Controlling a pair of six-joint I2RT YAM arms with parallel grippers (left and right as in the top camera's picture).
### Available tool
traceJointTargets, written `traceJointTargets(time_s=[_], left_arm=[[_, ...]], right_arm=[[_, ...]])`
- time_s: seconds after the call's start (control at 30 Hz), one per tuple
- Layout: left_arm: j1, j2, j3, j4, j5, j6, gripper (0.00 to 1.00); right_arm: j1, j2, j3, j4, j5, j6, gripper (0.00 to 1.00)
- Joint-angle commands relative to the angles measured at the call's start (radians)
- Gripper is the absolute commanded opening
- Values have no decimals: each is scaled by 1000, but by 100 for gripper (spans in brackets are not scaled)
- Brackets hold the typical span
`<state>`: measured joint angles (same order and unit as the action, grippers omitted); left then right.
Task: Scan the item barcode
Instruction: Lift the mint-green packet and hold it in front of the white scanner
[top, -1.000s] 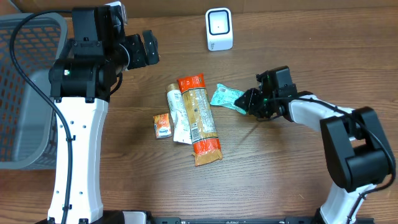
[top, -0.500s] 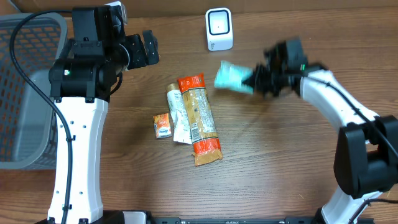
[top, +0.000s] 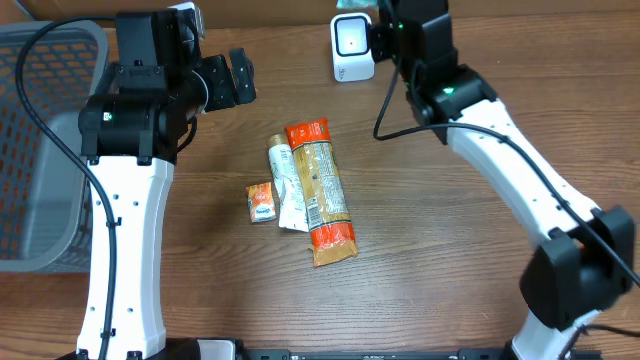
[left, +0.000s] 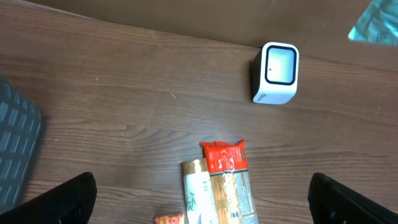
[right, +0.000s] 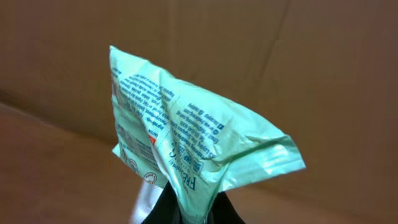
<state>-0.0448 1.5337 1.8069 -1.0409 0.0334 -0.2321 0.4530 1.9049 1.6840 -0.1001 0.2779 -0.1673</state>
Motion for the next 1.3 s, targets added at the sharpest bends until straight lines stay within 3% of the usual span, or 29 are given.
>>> traceJointTargets(time_s=[0.0, 0.37, 0.5, 1.0, 1.27], left_arm=[[5, 2, 2, 1, 8, 16, 100], [5, 2, 2, 1, 8, 16, 100], [5, 2, 2, 1, 8, 16, 100], [5, 2, 2, 1, 8, 16, 100], [5, 2, 2, 1, 8, 16, 100]], right_arm=[[11, 94, 11, 99, 181, -356, 4], [79, 352, 11, 504, 387, -937, 4], [94, 411, 11, 558, 387, -1080, 3], [95, 417, 11, 566, 405, -1129, 4], [121, 389, 11, 582, 467, -1087, 4]])
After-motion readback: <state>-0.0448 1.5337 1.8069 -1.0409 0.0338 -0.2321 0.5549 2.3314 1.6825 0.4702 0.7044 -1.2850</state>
